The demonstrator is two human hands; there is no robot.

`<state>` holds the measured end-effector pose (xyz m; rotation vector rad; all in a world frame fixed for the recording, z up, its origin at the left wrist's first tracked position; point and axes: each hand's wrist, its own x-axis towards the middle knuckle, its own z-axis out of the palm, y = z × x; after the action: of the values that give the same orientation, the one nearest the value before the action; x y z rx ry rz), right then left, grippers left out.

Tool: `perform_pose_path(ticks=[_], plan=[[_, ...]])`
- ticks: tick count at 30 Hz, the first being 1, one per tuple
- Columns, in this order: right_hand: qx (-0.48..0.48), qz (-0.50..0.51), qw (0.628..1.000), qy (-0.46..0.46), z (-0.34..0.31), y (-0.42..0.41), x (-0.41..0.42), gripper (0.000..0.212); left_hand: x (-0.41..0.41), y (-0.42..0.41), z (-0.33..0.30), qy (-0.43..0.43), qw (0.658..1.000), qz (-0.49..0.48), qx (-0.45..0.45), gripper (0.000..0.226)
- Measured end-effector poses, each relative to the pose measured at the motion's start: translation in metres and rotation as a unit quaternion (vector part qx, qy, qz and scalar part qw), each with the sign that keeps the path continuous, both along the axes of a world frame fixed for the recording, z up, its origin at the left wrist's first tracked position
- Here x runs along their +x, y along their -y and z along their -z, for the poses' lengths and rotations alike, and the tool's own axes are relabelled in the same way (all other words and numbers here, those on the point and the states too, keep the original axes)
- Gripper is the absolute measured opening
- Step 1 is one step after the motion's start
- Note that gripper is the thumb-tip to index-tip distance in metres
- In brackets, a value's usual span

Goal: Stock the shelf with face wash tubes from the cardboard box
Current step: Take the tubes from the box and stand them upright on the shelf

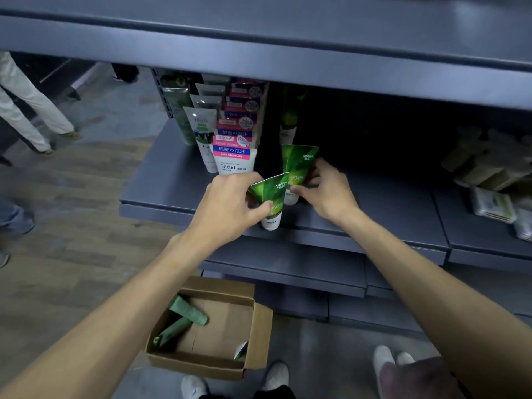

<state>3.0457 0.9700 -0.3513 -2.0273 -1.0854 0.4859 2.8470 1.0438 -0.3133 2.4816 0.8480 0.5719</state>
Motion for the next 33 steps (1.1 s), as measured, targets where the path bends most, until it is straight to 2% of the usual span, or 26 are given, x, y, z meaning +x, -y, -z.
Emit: perform_pose_path(ticks=[6,10,14,19,23,33], plan=[[0.011,0.014,1.000,0.023,0.002,-0.027,0.011,0.036,0.009,0.000,-0.001,0.010,1.000,-0.009,0.008,0.016],[-0.008,0.020,0.996,0.082,0.008,-0.046,0.021,0.031,0.013,-0.001,0.002,0.026,0.999,-0.018,0.011,0.016],[-0.074,0.015,0.979,0.187,0.006,-0.065,0.029,0.056,0.015,-0.002,0.006,0.044,0.999,-0.022,0.011,0.021],[-0.051,0.039,0.983,0.174,0.015,-0.088,0.040,0.060,0.015,-0.005,0.010,0.041,0.999,-0.023,0.016,0.022],[-0.073,0.048,0.978,0.188,0.019,-0.103,0.049,0.064,0.018,-0.008,0.012,0.048,0.999,-0.026,0.000,0.020],[-0.067,0.055,0.979,0.185,0.019,-0.117,0.061,0.058,0.025,-0.015,0.009,0.047,0.999,-0.022,0.004,0.020]])
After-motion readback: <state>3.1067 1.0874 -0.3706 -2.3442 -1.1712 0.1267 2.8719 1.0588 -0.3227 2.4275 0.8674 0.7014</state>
